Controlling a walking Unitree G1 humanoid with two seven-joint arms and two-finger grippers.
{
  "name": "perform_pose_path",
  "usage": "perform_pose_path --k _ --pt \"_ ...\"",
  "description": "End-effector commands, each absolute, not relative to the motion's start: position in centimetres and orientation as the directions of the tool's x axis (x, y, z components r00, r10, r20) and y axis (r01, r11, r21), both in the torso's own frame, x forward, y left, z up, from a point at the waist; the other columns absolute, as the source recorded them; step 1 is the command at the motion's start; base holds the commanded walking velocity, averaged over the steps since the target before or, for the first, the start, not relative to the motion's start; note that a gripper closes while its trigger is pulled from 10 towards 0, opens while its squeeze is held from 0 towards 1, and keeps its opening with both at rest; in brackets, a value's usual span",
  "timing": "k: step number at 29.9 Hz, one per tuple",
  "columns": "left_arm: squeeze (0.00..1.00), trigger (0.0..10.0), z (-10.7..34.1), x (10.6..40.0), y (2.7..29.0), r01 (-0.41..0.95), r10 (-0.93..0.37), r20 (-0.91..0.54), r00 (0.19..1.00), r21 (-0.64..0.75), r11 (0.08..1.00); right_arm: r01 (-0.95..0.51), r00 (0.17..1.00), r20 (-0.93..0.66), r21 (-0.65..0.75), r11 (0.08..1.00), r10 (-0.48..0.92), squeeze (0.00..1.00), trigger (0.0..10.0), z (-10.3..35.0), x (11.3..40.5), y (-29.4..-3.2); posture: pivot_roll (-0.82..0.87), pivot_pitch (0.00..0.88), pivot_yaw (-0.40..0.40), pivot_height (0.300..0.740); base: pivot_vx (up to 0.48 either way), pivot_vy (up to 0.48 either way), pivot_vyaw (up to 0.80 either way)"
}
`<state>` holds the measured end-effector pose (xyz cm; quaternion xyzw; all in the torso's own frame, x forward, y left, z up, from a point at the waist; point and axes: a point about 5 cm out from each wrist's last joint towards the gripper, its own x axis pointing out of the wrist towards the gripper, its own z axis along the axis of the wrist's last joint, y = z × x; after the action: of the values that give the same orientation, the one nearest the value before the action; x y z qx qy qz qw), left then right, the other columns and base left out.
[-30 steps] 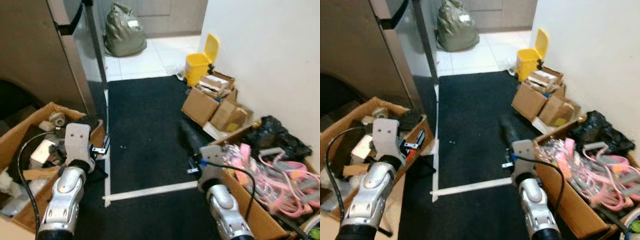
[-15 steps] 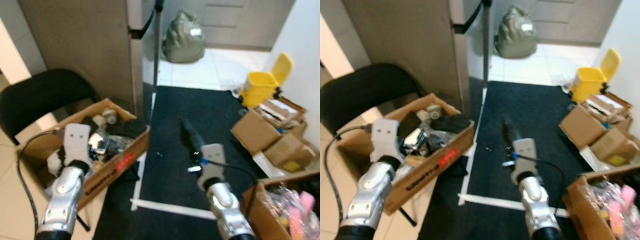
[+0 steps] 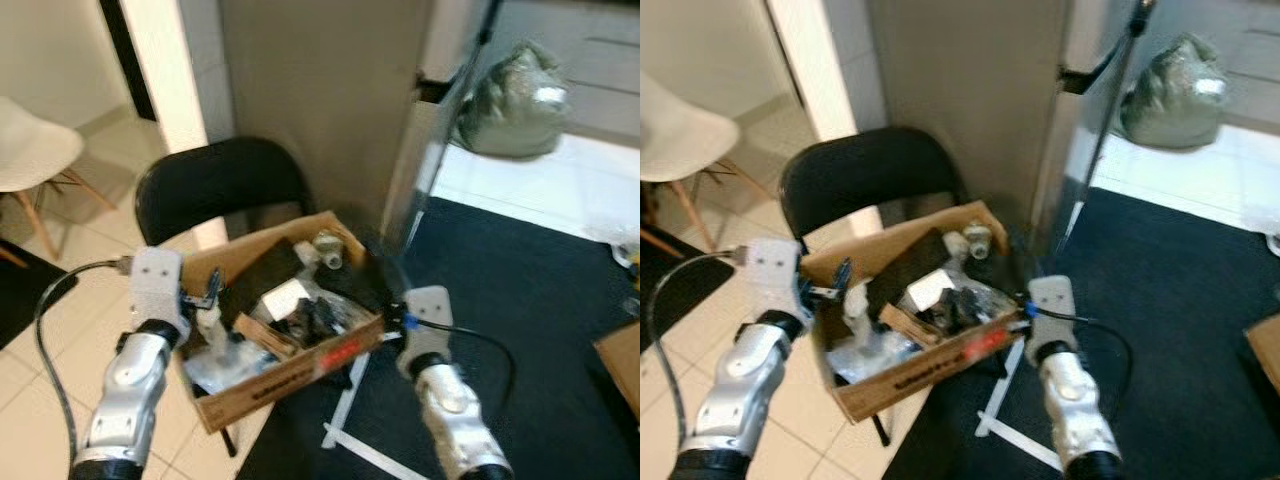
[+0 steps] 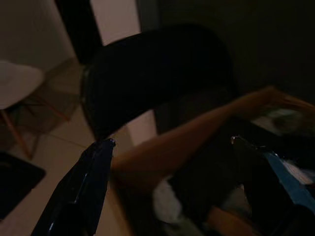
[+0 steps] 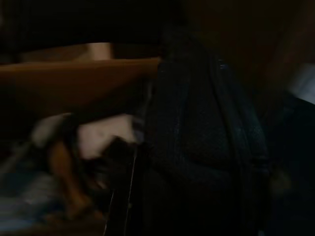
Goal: Picking trash to rubbish bin
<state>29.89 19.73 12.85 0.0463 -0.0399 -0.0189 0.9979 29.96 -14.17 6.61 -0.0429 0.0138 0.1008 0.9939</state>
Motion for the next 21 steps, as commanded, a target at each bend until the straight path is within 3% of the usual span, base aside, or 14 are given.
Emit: perform_pose_path --k 1,4,7,21 --pt "0.00 10.0 12.29 29.67 19.63 0.044 -0.050 0.051 0.997 0.106 0.993 -0.176 0.984 -0.029 -0.084 0.981 0.174 0.00 10.0 6.56 29.85 -14.95 0.02 0.085 0.033 0.740 0.345 0.000 0.80" --pt "0.00 10.0 12.29 29.67 19.60 0.045 -0.051 0.050 0.997 0.107 0.993 -0.176 0.984 -0.026 -0.086 0.981 0.174 0.00 10.0 6.58 29.85 -14.98 0.02 0.089 0.034 0.740 0.341 0.000 0.74" --pt "0.00 10.0 12.21 29.66 19.58 0.044 -0.049 0.044 0.998 0.105 0.993 -0.170 0.985 -0.024 -0.050 0.984 0.169 0.00 10.0 6.52 29.83 -15.02 0.02 0.091 0.034 0.740 0.296 0.000 0.00" --pt "0.00 10.0 11.98 29.55 19.43 0.047 -0.050 0.029 0.998 0.114 0.992 -0.203 0.979 -0.021 -0.047 0.978 0.202 0.00 10.0 6.67 30.05 -14.89 0.02 0.098 0.032 0.740 0.000 0.000 0.00"
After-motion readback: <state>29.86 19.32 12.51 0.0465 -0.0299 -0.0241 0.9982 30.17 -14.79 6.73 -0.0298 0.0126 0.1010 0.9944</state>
